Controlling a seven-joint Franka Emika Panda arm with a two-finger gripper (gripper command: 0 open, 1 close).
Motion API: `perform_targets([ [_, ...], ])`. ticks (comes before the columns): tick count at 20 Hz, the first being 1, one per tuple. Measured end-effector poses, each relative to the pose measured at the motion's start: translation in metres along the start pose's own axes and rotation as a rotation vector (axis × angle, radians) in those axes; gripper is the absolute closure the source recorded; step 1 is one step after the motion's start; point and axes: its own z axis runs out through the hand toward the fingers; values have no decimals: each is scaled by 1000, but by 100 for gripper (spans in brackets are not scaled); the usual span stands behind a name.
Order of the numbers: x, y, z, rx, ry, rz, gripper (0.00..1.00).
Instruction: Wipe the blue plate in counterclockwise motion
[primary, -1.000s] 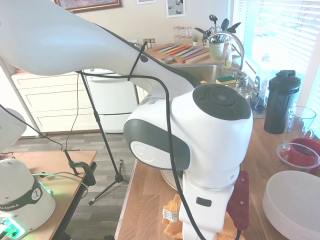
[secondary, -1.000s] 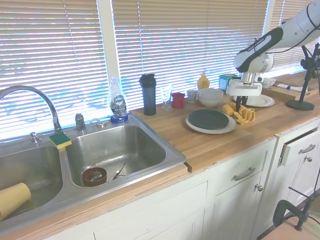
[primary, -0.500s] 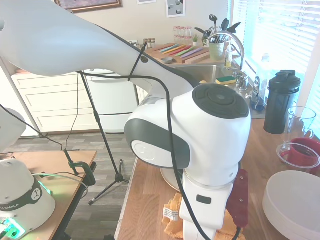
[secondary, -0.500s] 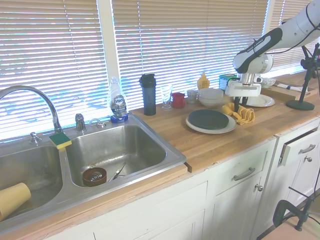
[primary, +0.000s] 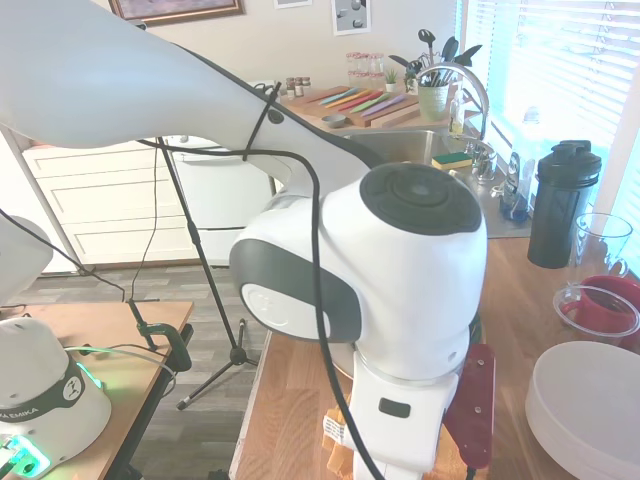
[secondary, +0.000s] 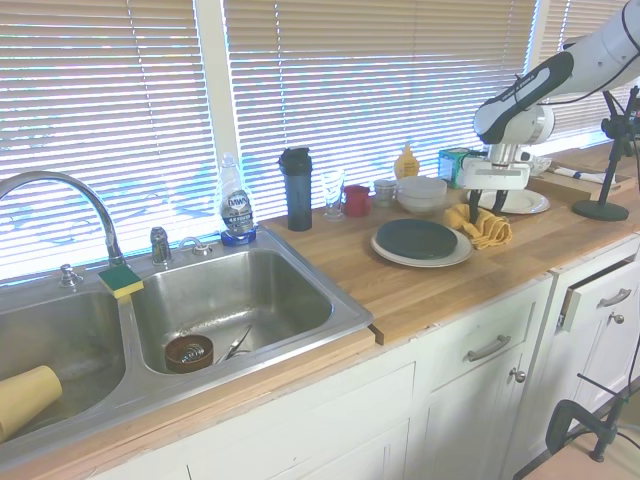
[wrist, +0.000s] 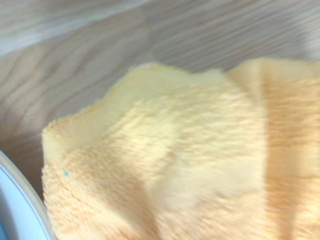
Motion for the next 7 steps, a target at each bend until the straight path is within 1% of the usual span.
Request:
perform_targets([
  [7,-5,23,-44,32,32,-18,0],
])
